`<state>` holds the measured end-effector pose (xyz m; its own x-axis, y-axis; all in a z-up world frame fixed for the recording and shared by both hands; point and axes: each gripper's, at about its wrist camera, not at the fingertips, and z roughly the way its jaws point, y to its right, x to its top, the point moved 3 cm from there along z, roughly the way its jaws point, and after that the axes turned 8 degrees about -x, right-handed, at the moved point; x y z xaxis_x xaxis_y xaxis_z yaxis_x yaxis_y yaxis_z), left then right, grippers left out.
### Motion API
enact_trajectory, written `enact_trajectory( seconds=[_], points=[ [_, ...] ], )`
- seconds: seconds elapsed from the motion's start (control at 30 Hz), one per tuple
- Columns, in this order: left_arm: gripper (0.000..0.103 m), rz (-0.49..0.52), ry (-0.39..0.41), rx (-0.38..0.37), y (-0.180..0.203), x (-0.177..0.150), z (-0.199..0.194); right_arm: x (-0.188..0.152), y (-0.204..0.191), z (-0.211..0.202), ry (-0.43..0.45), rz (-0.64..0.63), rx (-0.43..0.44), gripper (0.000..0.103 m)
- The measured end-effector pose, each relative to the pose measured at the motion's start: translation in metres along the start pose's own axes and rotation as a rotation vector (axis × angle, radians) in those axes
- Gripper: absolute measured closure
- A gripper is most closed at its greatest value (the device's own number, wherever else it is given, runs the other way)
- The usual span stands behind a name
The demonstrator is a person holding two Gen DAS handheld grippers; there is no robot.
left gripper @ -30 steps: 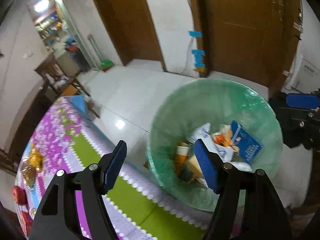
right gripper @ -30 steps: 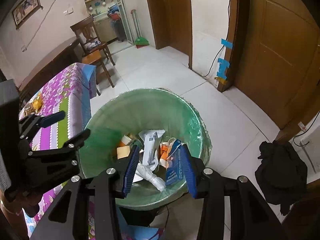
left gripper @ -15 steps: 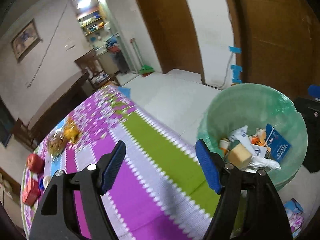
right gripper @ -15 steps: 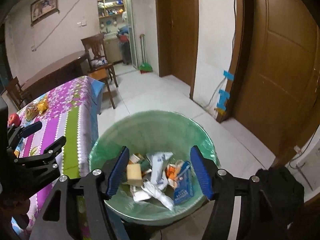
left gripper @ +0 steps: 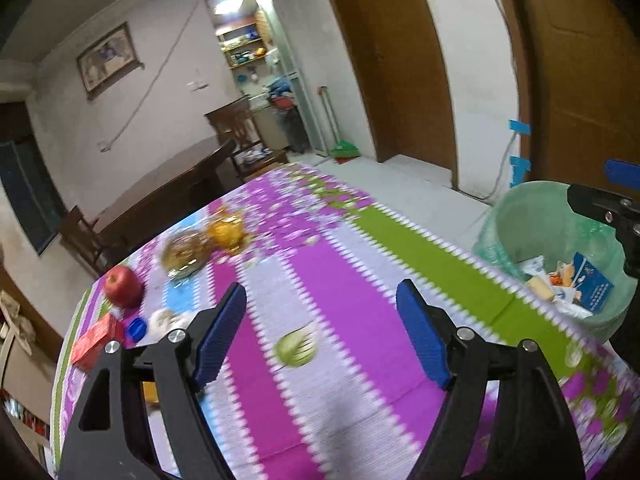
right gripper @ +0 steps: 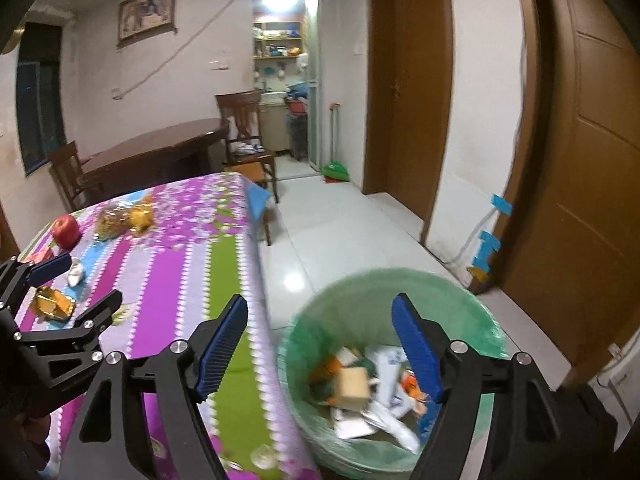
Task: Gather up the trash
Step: 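Move both tools back over the table toward the remaining trash, then grasp the gold cigarette box with the left gripper while the right grasps the white towel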
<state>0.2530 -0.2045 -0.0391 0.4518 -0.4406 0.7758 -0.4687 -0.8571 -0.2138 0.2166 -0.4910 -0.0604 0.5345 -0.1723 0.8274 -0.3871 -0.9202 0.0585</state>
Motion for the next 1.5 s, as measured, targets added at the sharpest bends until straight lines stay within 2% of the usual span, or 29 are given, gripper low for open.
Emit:
enact_trajectory(
  seconds=[0.13, 0.3, 0.47, 0.57, 0.6, 0.67, 0.8, 0.87, 0.93, 1.03, 1.1, 1.17, 1.3, 1.33, 1.37, 1.43, 1.47, 1.5],
  points=[
    [0.026, -0.065, -0.016, 0.034, -0.039, -0.019, -0.012, 0.005, -0.035, 0.003, -0.003, -0.021, 0.056, 0.026],
    [0.020, -0.157, -0.041, 0.103, -0.104, -0.052, -0.026, 0.013, -0.088, 0.005, 0.007, -0.059, 0.160, 0.017],
    [0.019, -0.259, -0.099, 0.123, -0.178, -0.090, -0.030, 0.020, -0.170, 0.015, -0.034, -0.196, 0.380, 0.011],
    [0.019, -0.314, -0.131, 0.100, -0.214, -0.111, -0.033, 0.024, -0.220, 0.022, -0.040, -0.299, 0.467, 0.011],
    [0.019, -0.327, -0.138, 0.074, -0.226, -0.117, -0.034, 0.027, -0.241, 0.026, -0.046, -0.339, 0.508, 0.011],
    [0.020, -0.316, -0.155, -0.034, -0.238, -0.121, -0.031, 0.032, -0.275, 0.034, -0.064, -0.397, 0.575, 0.011],
    [0.020, -0.123, -0.137, -0.241, -0.240, -0.115, -0.020, 0.043, -0.338, 0.055, -0.106, -0.519, 0.663, 0.011],
    [0.020, -0.015, -0.105, -0.302, -0.239, -0.109, -0.013, 0.047, -0.360, 0.075, -0.163, -0.540, 0.695, 0.012],
    [0.020, 0.066, -0.082, -0.401, -0.234, -0.101, -0.002, 0.045, -0.378, 0.094, -0.244, -0.547, 0.734, 0.015],
    [0.020, 0.114, -0.067, -0.499, -0.232, -0.096, 0.013, 0.041, -0.395, 0.119, -0.327, -0.564, 0.772, 0.018],
    [0.020, 0.130, -0.073, -0.583, -0.228, -0.093, 0.024, 0.038, -0.400, 0.131, -0.365, -0.570, 0.786, 0.027],
    [0.020, 0.136, -0.072, -0.635, -0.225, -0.091, 0.030, 0.034, -0.405, 0.138, -0.386, -0.578, 0.799, 0.029],
    [0.020, 0.176, -0.108, -0.658, -0.210, -0.091, 0.045, 0.033, -0.412, 0.139, -0.393, -0.591, 0.856, 0.039],
    [0.028, 0.203, -0.124, -0.659, -0.204, -0.093, 0.047, 0.031, -0.415, 0.139, -0.398, -0.599, 0.864, 0.039],
    [0.031, 0.228, -0.127, -0.645, -0.199, -0.094, 0.047, 0.029, -0.417, 0.138, -0.406, -0.608, 0.867, 0.041],
    [0.039, 0.261, -0.136, -0.655, -0.192, -0.096, 0.044, 0.026, -0.419, 0.134, -0.407, -0.619, 0.882, 0.055],
    [0.041, 0.264, -0.133, -0.647, -0.190, -0.097, 0.041, 0.024, -0.420, 0.131, -0.416, -0.617, 0.900, 0.065],
    [0.043, 0.259, -0.138, -0.641, -0.189, -0.098, 0.039, 0.022, -0.421, 0.127, -0.409, -0.623, 0.902, 0.068]
  ],
)
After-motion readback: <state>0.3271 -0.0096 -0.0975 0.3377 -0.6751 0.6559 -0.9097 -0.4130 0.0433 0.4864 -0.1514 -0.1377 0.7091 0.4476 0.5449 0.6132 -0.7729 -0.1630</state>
